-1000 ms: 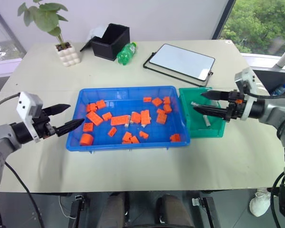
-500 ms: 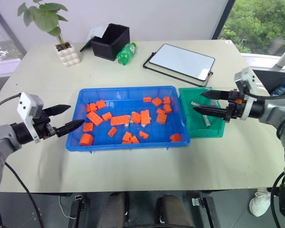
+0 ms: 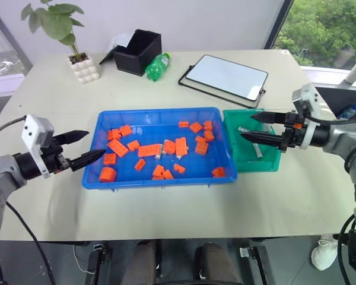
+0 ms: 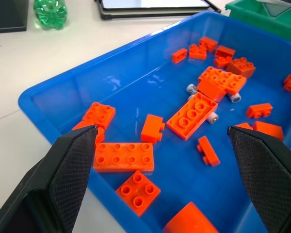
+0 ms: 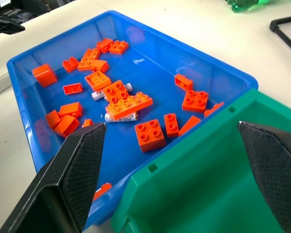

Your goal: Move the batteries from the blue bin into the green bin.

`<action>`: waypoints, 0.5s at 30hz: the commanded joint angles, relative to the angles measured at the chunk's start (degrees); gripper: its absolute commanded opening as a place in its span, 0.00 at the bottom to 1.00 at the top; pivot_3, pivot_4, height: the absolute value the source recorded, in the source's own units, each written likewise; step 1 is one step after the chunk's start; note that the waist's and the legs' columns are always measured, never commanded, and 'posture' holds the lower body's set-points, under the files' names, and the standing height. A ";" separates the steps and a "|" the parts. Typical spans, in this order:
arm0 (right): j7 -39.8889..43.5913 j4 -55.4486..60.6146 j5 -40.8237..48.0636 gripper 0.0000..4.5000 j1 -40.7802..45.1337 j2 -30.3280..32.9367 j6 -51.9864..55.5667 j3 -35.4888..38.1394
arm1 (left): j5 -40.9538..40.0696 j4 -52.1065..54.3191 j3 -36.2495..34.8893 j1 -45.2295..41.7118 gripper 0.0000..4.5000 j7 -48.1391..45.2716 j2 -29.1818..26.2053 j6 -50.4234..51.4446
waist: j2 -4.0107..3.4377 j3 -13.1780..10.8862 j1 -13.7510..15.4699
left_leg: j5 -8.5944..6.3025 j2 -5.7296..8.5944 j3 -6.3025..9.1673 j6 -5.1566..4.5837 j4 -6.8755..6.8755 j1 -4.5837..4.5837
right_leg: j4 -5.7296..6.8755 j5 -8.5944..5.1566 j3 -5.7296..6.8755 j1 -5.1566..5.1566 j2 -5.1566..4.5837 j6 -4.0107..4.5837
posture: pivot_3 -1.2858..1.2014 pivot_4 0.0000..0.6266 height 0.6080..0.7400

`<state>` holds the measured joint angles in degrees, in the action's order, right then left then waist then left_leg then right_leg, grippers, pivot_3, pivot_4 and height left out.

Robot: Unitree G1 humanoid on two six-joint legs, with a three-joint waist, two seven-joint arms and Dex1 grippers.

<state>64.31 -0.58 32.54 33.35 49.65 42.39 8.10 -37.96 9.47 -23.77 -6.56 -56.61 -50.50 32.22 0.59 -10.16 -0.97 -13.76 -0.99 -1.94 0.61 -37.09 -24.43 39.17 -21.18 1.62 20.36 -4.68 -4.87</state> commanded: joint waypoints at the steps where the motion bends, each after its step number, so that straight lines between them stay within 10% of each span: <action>1: -1.12 0.29 0.49 0.99 8.48 -2.07 -1.65 -0.47 | -2.75 -0.28 -3.75 -2.25 1.00 -2.15 -2.57 0.75 | -0.03 -0.02 -0.31 | 0.00 -0.01 -0.01 0.00 0.00 0.00 | 0.01 0.00 -0.01 0.03 0.01 0.00 | 0.52 0.24 1.00; 15: -1.15 -10.14 -13.59 0.99 22.37 -19.86 -15.31 -19.83 | -3.96 -2.27 -4.04 -3.95 1.00 -7.24 -7.29 2.28 | 0.01 -0.01 -0.06 | -0.01 0.02 -0.01 -0.01 -0.02 -0.07 | 0.05 0.00 0.00 0.10 0.00 0.00 | 0.52 0.24 1.00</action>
<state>63.92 -10.20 20.74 54.29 30.70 29.63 -11.19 -41.75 5.08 -26.66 -10.96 -63.96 -57.97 34.82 0.60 -10.18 -1.03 -13.76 -0.96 -1.94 0.60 -37.11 -24.50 39.23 -21.18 1.62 20.46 -4.68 -4.87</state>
